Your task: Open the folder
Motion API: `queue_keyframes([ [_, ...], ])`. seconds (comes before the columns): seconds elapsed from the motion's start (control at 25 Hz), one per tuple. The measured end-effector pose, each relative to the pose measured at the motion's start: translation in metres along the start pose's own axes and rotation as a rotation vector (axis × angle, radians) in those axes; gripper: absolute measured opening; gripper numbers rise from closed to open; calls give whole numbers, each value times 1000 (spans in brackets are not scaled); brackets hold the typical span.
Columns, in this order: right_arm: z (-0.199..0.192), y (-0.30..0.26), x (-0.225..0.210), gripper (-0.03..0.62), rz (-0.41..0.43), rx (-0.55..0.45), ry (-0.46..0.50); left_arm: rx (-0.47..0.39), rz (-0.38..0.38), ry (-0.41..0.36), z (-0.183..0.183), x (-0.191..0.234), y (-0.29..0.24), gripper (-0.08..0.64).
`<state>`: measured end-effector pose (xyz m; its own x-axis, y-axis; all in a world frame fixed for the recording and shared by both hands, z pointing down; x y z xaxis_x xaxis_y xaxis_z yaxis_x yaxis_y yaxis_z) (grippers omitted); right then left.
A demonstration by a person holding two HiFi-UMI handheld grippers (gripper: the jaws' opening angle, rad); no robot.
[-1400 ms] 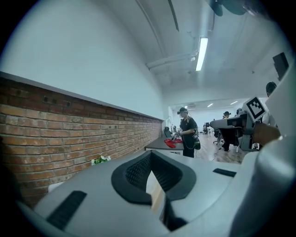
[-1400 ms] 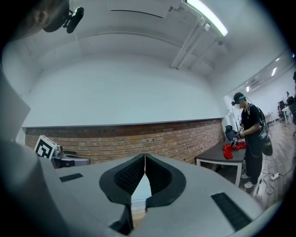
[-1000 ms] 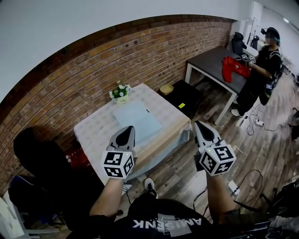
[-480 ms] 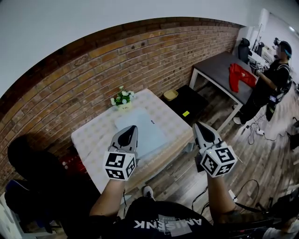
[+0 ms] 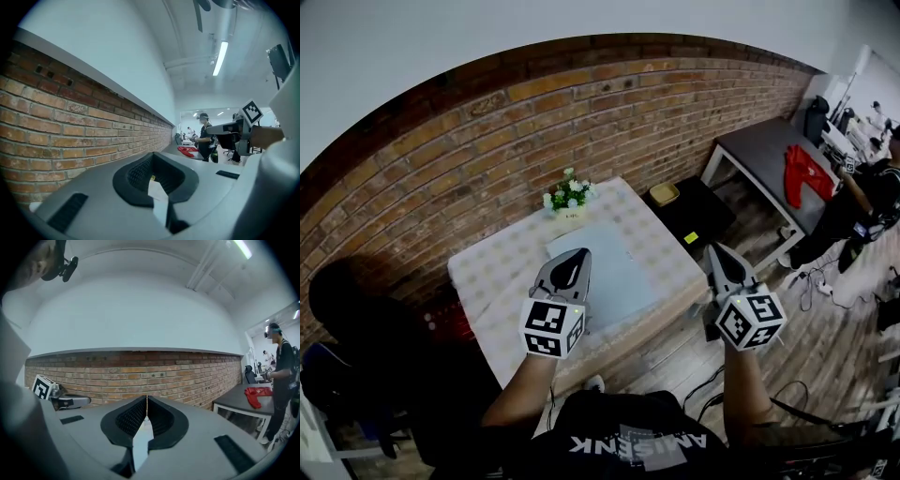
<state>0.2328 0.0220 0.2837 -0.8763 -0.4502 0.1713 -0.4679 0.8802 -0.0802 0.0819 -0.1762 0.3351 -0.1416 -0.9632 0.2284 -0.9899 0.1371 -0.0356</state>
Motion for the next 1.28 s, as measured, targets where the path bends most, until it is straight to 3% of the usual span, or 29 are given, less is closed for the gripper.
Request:
queue_keyframes([
  [0.4,-8,-69,-14,43,94,-5,-6,3,71,-31,-1,26,-17,12],
  [0.92,-34,-169,-41,43,375,17,-5,41,267,-49,-22,16,-65,12],
  [1.08,-52,-194,-44,43,457,42,0,91,342,-37,-44,17,-74,12],
  [1.28,-81,-222,-44,44,546,87,-1,126,376,-32,-71,8,-83,14],
])
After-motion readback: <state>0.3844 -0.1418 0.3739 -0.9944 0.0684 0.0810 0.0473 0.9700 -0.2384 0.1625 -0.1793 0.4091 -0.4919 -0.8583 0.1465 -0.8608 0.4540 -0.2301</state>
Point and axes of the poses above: the fingertips, and each gripper's own axes: y backward along the fingers, x to its left, z out of its top, the point moved 2 cm from there along y, backward along the fingers, and after that the axes turned 12 degrees about y, right-handed, at the moved point
